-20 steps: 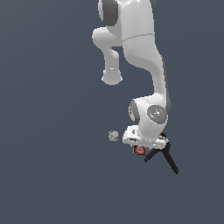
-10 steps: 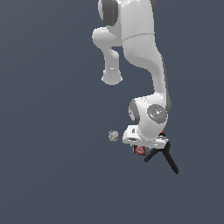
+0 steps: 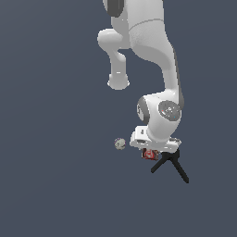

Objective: Pick up a designated object from a clutter of objects.

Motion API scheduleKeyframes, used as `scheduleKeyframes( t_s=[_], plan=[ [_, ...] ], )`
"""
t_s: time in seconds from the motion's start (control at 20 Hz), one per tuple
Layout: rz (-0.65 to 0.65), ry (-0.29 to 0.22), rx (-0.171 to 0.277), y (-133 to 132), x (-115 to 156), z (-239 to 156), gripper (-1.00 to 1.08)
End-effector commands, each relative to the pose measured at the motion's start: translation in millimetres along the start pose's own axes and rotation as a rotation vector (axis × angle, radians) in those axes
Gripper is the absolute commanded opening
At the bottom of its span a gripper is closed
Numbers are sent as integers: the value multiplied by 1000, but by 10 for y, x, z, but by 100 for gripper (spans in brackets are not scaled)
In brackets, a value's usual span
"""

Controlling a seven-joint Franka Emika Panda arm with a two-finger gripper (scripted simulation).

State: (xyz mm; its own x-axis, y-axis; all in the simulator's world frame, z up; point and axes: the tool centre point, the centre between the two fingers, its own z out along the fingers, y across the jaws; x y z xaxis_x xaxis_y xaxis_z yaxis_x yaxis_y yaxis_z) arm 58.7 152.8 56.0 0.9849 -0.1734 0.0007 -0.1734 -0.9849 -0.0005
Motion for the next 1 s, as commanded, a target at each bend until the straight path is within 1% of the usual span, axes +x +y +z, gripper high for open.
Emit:
scheduleKeyframes(
  t_s=[0.0, 0.4, 0.95],
  plan=[
    [0, 1, 0, 5, -35, -170, -100],
    [0, 1, 0, 40, -204, -947, -100],
    [0, 1, -1, 86, -474, -2254, -100]
  ],
)
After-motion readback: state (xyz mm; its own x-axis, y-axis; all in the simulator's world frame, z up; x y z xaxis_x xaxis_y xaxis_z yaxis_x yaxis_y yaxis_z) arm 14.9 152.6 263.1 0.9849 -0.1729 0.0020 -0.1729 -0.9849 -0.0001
